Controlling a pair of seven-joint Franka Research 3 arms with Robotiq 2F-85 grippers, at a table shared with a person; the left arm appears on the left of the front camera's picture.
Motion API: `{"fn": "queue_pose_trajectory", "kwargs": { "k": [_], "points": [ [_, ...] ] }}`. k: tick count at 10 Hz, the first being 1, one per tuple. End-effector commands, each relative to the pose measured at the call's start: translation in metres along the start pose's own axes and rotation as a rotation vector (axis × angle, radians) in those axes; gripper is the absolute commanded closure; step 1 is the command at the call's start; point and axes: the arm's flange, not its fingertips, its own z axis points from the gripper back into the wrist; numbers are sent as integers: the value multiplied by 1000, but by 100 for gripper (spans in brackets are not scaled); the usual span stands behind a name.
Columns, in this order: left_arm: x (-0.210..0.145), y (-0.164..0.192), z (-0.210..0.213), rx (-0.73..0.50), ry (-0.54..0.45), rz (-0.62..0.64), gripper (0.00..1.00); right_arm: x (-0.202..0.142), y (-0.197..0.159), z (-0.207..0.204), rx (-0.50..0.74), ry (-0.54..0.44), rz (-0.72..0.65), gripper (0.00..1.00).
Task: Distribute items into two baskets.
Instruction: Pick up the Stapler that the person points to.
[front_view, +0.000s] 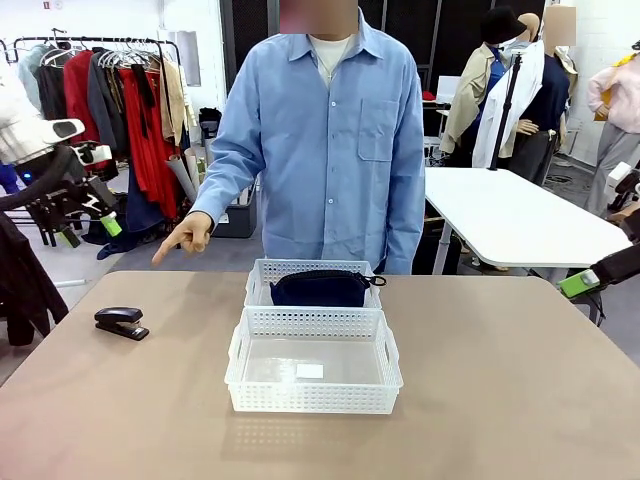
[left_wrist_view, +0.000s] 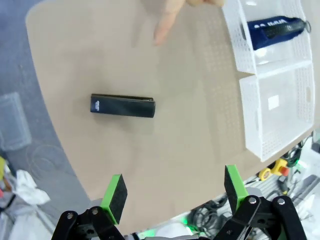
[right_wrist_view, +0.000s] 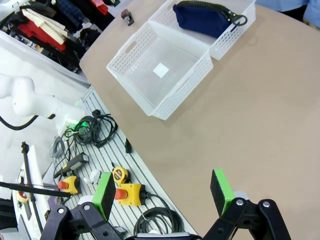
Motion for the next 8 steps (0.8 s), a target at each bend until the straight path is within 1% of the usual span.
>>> {"fn": "queue_pose_trajectory", "kwargs": {
  "k": [1,2,5,6,7,8],
  "points": [
    [22,-6,2,24,74,183,0,2,1,0,-6,3,2,0],
    [27,-8,-7,73,90,281,0,2,1,0,-6,3,2,0],
    [40,-9,-32,201,48,528,0,2,1,0,-6,3,2,0],
    [43,-8,-40,225,13,594,0,2,1,0,-6,3,2,0],
    [48,-5,-48,269,-42,688,0,2,1,0,-6,3,2,0],
    [51,-3,-55,313,-72,764,0,2,1,0,-6,3,2,0]
  ]
}}
